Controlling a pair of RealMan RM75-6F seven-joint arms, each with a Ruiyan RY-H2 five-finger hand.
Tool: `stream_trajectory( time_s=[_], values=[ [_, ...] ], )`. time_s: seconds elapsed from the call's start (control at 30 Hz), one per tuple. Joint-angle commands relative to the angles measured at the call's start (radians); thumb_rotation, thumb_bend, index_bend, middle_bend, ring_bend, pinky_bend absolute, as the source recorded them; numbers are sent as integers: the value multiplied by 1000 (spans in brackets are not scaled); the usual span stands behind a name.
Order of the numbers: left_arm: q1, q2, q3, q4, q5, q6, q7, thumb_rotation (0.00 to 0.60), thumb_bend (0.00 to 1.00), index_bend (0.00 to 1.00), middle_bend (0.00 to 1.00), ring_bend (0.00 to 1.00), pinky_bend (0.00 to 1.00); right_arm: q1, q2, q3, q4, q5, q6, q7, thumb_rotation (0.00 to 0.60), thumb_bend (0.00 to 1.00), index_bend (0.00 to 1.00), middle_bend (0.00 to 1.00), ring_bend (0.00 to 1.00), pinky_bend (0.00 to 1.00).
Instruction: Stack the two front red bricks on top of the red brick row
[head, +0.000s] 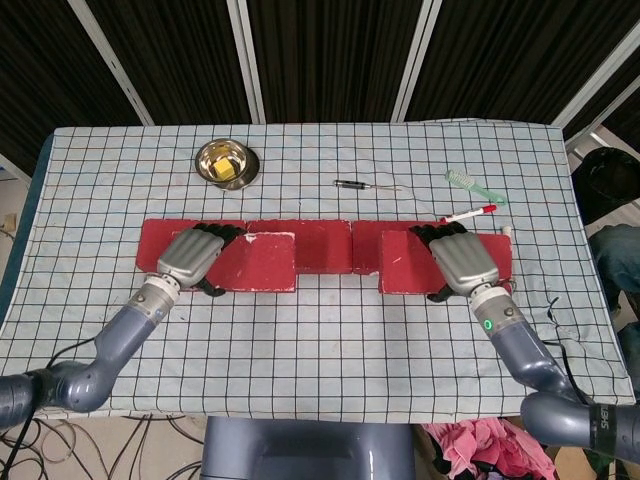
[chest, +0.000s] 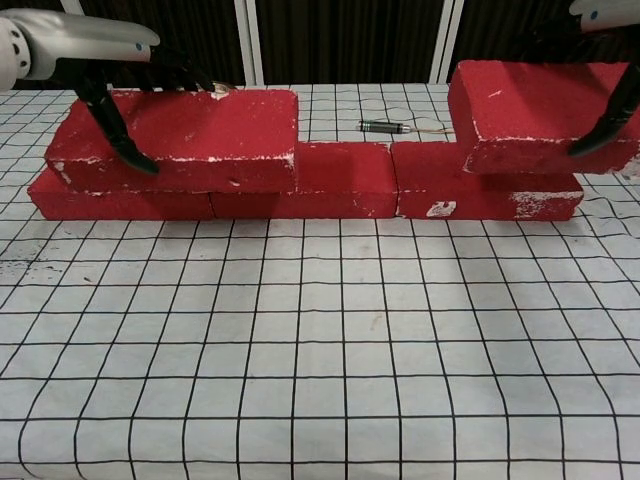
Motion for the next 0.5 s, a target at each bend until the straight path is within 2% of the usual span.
stream_trajectory(
  time_s=[0.03, 0.1, 0.27, 0.37, 0.5],
  values=[
    [-65, -10, -42, 129, 10, -126, -85, 600, 274, 189, 236, 157, 254, 90, -11, 45, 107, 88, -120, 22, 600, 1, 119, 199, 181, 125],
    [-84, -32, -53, 207, 29, -168, -120, 600, 274, 189, 234, 157, 254, 141, -52, 54, 188, 135, -180, 26, 600, 1, 119, 200, 181, 125],
    [-98, -70, -69, 320, 52, -218, -194, 600, 274, 188, 231, 156, 254, 221, -128, 44, 302, 222, -265, 26, 600, 0, 120, 200, 181, 125],
    [-103, -87, -74, 372, 74, -263, -249, 600, 274, 189, 229, 155, 253, 291, -181, 16, 382, 299, -314, 8, 600, 0, 121, 201, 181, 125],
    [-108, -104, -73, 418, 119, -285, -291, 600, 274, 189, 229, 155, 252, 375, -243, -26, 456, 386, -314, -31, 600, 0, 122, 201, 181, 125]
  ],
)
